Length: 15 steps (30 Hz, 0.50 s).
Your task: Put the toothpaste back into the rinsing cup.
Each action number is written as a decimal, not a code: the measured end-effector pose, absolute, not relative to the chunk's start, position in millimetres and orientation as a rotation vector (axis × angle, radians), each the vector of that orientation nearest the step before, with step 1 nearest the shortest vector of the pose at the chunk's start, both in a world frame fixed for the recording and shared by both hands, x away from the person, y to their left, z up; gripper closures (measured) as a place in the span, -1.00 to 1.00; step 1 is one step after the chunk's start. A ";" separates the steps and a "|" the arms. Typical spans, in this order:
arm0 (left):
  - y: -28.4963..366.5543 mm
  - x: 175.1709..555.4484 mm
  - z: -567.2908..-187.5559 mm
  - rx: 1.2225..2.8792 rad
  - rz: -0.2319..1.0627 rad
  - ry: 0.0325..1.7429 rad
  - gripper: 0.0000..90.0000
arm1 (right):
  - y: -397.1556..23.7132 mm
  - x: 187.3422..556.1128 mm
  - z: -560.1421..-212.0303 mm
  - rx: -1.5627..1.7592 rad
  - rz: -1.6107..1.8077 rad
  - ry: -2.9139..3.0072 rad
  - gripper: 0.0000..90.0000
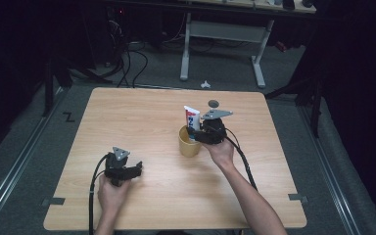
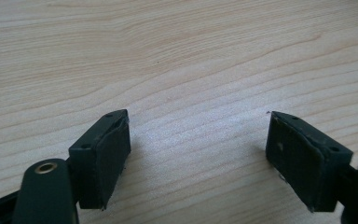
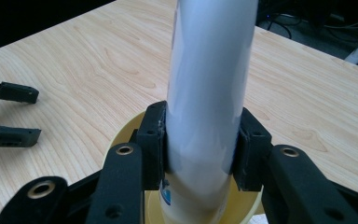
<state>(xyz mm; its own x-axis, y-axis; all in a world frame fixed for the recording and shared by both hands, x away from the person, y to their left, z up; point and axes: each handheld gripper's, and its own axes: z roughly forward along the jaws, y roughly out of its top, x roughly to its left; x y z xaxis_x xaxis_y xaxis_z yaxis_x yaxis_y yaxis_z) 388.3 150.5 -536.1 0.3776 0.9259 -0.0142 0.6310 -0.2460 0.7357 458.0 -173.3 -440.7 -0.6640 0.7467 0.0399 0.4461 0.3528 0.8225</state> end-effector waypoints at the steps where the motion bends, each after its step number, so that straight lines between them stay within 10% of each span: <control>1: 150.5 388.3 -536.1 1.977 0.570 1.338 -0.51 | -173.3 458.0 -440.7 1.052 1.222 2.278 0.37; 15: 150.4 388.2 -536.2 1.974 0.571 1.338 -0.50 | -169.3 460.8 -449.4 1.069 1.200 2.302 0.37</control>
